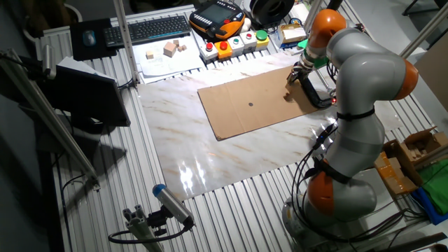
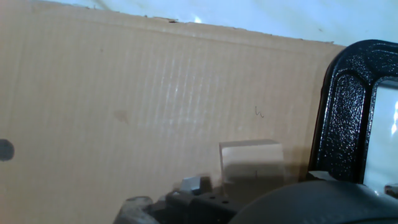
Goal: Hold a small block with the gripper and sweep it from left to right on the table
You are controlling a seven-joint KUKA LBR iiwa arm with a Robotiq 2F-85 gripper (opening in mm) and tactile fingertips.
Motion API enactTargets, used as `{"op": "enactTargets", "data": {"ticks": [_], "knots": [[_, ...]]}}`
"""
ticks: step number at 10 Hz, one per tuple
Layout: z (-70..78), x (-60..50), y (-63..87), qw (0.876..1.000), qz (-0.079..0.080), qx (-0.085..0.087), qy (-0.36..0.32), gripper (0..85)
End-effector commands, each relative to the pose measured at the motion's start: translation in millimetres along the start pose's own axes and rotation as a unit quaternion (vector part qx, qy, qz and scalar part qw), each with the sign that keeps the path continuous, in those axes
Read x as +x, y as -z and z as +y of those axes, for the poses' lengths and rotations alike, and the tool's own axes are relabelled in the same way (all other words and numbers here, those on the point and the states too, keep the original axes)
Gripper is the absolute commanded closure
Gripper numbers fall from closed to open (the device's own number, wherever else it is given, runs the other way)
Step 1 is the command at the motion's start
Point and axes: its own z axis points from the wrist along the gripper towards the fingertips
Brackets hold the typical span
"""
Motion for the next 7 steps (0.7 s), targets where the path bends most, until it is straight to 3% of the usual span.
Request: {"op": "enactTargets", "data": {"ticks": [1, 7], "knots": [[-0.9, 0.0, -2.0, 1.000, -0.002, 0.000, 0.001, 0.0], [-4.2, -0.7, -20.6, 1.000, -0.006, -0.002, 0.011, 0.0]]}}
